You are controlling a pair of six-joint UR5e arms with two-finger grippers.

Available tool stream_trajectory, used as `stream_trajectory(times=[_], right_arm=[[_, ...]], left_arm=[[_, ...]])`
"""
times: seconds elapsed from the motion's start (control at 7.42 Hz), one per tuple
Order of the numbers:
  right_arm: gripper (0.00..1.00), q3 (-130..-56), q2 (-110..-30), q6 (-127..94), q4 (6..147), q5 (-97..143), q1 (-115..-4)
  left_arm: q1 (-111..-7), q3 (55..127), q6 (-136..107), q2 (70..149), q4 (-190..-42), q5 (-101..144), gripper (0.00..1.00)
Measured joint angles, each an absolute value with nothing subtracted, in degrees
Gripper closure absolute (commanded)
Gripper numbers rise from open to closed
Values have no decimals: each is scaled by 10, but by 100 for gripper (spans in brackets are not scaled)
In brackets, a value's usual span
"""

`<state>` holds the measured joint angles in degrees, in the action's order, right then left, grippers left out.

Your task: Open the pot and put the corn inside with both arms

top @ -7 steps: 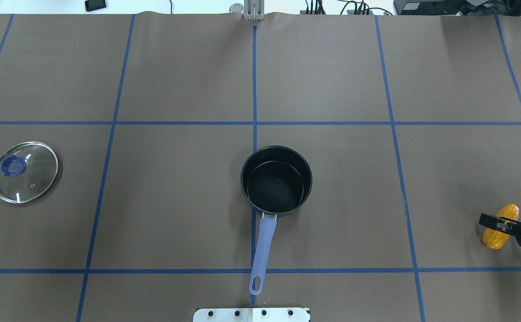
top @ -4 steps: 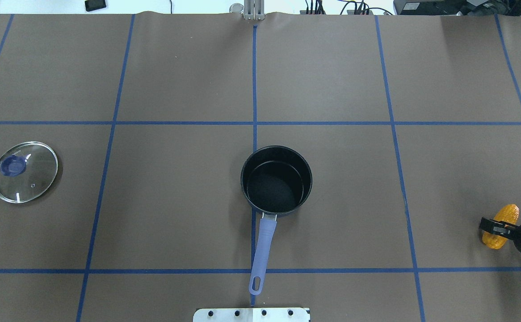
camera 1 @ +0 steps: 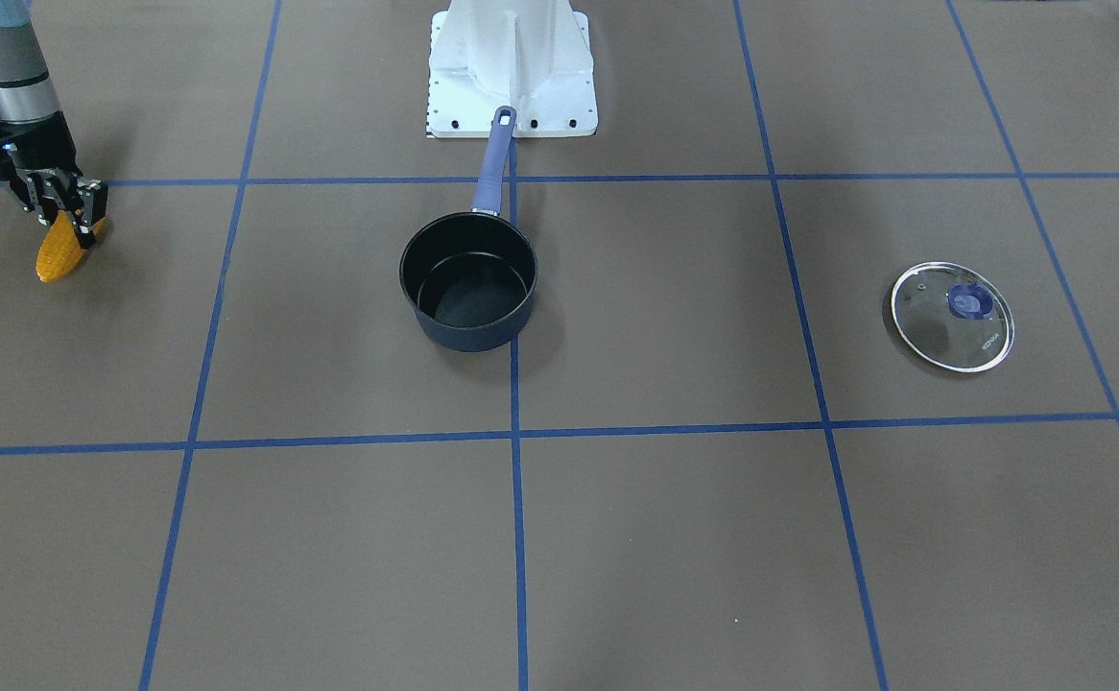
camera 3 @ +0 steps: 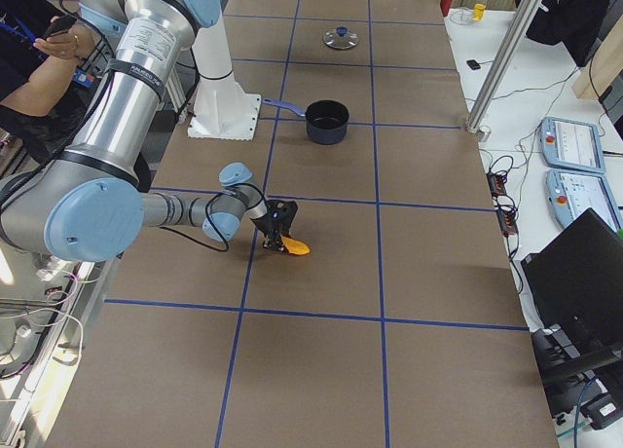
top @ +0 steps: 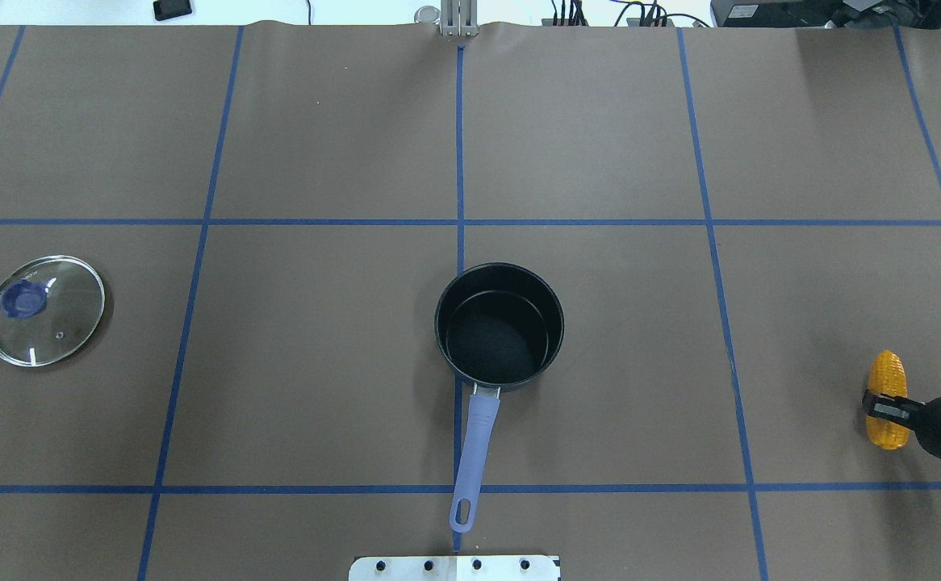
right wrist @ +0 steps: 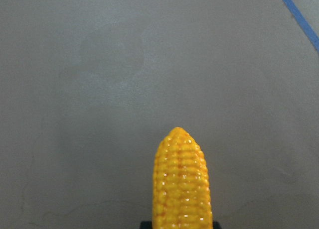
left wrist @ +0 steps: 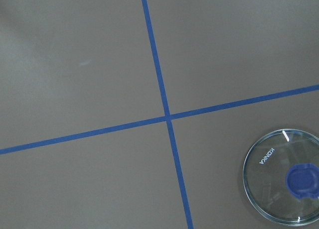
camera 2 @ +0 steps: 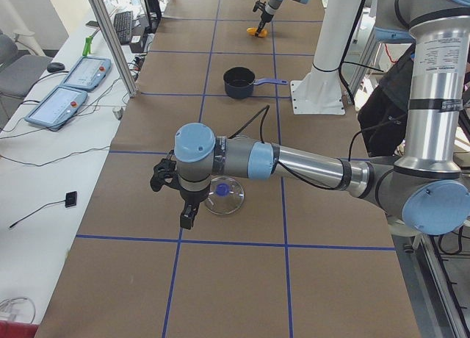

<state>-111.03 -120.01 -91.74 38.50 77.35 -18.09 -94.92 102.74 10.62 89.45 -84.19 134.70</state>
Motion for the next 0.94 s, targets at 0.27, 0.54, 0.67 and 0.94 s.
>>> stream_trajectory(times=[0.27, 0.54, 0.67, 0.94], right_arm=[[100, -1135, -1159, -876, 385, 787, -199], [100, -1140, -1070, -833, 387, 831, -230], [100, -1139, -1019, -820, 389, 858, -245], [100, -1136, -908, -813, 419, 904, -271]], left_arm=[[-949, 1033, 105, 889, -840, 1347, 1], [-949, 1034, 105, 884, -840, 1347, 1], [-949, 1034, 105, 880, -841, 1347, 1], [-948, 1034, 105, 875, -842, 1347, 1]])
